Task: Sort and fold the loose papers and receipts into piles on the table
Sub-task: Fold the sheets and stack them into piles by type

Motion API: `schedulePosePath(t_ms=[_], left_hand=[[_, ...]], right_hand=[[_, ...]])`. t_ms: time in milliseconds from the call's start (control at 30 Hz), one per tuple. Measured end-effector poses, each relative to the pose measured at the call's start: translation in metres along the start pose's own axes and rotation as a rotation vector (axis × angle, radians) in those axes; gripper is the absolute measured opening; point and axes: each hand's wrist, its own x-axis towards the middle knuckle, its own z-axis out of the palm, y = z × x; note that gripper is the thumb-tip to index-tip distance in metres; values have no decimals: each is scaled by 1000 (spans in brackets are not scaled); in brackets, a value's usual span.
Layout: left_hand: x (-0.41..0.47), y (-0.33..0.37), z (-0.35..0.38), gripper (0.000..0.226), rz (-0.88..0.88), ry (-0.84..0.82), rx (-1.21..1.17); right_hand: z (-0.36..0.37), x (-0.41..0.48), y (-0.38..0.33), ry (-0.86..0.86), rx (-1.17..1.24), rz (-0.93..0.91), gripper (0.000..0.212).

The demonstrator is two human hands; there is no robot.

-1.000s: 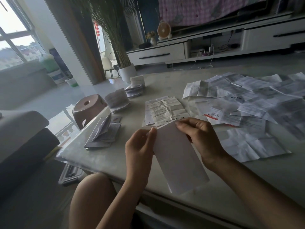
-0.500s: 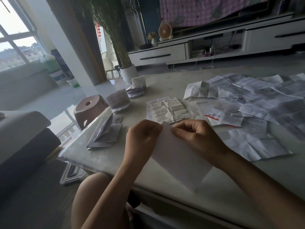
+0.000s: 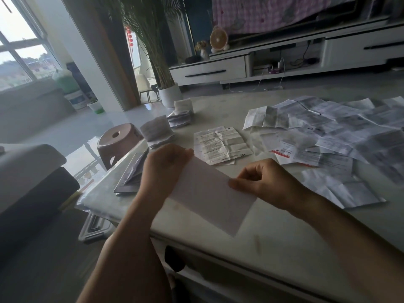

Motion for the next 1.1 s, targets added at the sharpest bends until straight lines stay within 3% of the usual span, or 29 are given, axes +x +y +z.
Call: schedulePosePath(t_ms=[133,200,300,367,467,567,633,733,867,967,1100], left_hand=[[10,3,-15,31,64,48,115],[10,9,-17,31,133,-6,150],[0,20,-5,20,149,-180,127],[-6,25,6,16,158,-251,103],[-1,20,3,19,6,-198,-203],[-11,9,-4,46,-327,-327,-513],[-29,4,7,34,-370,-454,-457],[-43,5,23,12,-319,-352,-449],[-41,4,23,29,-304,-232,-465],[-42,6,24,38,-411,-199,-569],[-47,7,26,44,-581,-323,-635]], right_hand=[[-21,-5,-6,-196,-142,64,16],[-29,-7,-13,-196,-190,45,24],[-17,-9,-18,-266,22,58,48],[1,-12,-17,-332,58,47,35],[5,-8,-12,-140,118,-25,8],[-3,-2,-10,47,263,-11,12],[-2,0,-9,83,276,-19,12],[5,0,-9,60,324,-10,10],[3,-1,-6,-20,444,48,29],[5,-4,-3,-58,430,-1,26],[11,-2,6,162,166,-215,48]])
